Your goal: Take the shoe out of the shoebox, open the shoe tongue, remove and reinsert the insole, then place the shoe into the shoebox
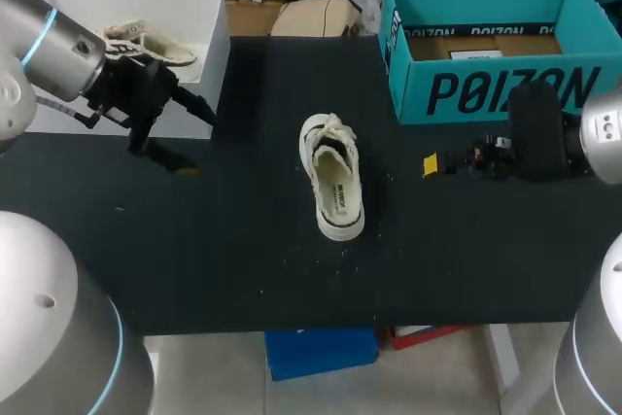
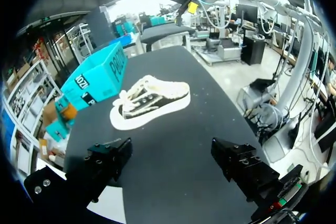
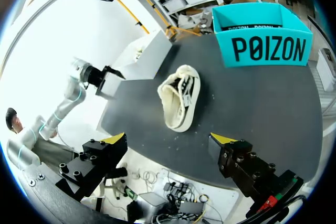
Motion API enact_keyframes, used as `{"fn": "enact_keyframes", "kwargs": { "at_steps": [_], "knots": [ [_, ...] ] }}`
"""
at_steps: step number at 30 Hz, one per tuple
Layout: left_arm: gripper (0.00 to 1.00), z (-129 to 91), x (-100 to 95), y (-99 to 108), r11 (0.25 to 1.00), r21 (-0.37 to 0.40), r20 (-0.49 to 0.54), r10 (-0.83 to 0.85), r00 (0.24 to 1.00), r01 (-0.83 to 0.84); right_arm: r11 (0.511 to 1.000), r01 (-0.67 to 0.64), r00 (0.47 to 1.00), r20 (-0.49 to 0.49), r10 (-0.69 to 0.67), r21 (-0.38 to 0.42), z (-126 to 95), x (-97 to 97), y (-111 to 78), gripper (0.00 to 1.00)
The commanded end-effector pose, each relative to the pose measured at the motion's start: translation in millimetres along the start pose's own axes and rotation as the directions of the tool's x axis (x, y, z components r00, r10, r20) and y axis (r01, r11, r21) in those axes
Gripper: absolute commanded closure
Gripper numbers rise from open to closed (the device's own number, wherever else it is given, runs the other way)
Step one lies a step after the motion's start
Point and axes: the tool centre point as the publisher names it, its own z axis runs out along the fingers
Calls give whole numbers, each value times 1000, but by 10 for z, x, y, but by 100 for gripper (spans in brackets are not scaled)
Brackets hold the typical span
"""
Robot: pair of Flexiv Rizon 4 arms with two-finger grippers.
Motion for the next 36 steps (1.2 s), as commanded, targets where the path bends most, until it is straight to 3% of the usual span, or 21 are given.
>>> {"fn": "enact_keyframes", "kwargs": {
  "at_steps": [1,6,13,14,15,17,29,36],
  "knots": [
    [0,12,27,1,1000,-3,14,2,1000,-1,1000,0,1000,-1,0,-3,6,0,-12,0],
    [0,12,27,1,1000,-3,14,2,1000,-1,999,-40,999,28,40,1,169,-60,243,0],
    [0,12,27,1,1000,-3,14,2,1000,-1,987,-19,971,239,-19,157,516,20,620,0],
    [0,12,27,1,1000,-3,14,2,1000,-1,979,9,954,293,-69,202,558,34,654,0],
    [0,12,27,1,1000,-3,14,2,1000,-1,944,73,890,405,-207,322,654,74,723,0],
    [0,12,27,1,1000,-3,14,2,1000,-1,912,148,811,481,-333,381,807,224,905,0],
    [0,12,27,1,1000,-3,14,2,1000,-1,912,148,811,481,-333,381,807,224,905,0],
    [0,12,27,1,1000,-3,14,2,1000,-1,940,90,840,482,-250,330,1154,300,884,0]
  ]
}}
